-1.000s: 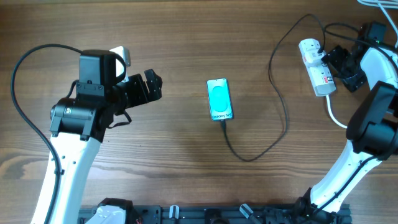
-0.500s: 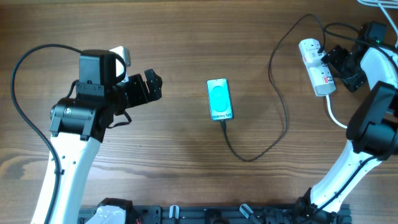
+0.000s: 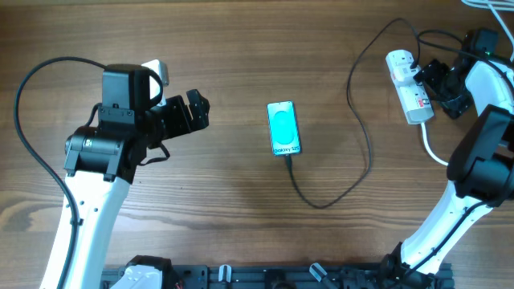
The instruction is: Plug charger to phone and switch on socket
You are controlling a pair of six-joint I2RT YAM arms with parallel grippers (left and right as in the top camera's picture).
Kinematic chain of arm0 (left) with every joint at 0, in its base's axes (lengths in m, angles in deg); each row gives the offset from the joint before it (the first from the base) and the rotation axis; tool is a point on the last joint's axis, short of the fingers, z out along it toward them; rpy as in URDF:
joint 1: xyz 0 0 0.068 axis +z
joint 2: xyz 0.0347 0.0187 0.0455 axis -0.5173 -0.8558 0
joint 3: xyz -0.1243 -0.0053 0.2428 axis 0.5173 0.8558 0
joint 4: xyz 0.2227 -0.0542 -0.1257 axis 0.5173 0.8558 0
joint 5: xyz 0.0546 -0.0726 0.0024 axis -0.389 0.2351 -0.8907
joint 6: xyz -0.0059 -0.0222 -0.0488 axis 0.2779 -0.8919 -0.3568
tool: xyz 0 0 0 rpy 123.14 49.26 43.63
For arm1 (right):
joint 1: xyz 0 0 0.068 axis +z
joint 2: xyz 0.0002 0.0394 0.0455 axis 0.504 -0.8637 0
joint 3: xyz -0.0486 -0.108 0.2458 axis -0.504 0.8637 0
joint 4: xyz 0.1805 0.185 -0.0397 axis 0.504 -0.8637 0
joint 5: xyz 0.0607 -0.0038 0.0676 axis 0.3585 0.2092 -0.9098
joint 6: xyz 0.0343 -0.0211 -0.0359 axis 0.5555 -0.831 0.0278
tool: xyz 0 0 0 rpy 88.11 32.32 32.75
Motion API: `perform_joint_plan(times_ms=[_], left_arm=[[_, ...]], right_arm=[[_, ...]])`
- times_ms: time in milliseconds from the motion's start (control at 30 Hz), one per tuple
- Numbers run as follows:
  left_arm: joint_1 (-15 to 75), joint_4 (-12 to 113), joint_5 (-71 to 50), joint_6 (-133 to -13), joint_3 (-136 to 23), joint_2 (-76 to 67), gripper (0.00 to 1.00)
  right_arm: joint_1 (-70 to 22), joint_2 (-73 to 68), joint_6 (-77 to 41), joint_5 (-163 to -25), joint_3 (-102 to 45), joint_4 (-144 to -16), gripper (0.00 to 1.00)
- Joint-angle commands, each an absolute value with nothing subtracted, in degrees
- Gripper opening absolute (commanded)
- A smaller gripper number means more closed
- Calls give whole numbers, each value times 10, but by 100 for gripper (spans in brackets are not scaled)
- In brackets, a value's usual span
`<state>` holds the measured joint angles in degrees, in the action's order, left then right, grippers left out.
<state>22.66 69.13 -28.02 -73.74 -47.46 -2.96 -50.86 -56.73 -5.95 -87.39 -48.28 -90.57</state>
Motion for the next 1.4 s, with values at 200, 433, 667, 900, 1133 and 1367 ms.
perform_joint_plan(times_ms=[200, 433, 667, 900, 1133, 1367], left_arm=[[230, 690, -290, -730, -472, -32, 100], [230, 690, -290, -730, -472, -32, 100], [230, 690, -290, -730, -472, -32, 100], [230, 690, -290, -730, -472, -32, 100], [230, 690, -290, -730, -472, -32, 100], [230, 690, -290, -730, -472, -32, 100]], right_arm=[[-491, -586, -80, -893, -475, -921, 99], [-491, -539, -75, -892, -475, -949, 100], [-491, -430, -23, -825, -475, -1000, 100], [-491, -281, -18, -817, -475, -1079, 100], [-481, -134, -48, -855, -466, -1194, 100], [-428, 13, -60, -865, -361, -1189, 100]])
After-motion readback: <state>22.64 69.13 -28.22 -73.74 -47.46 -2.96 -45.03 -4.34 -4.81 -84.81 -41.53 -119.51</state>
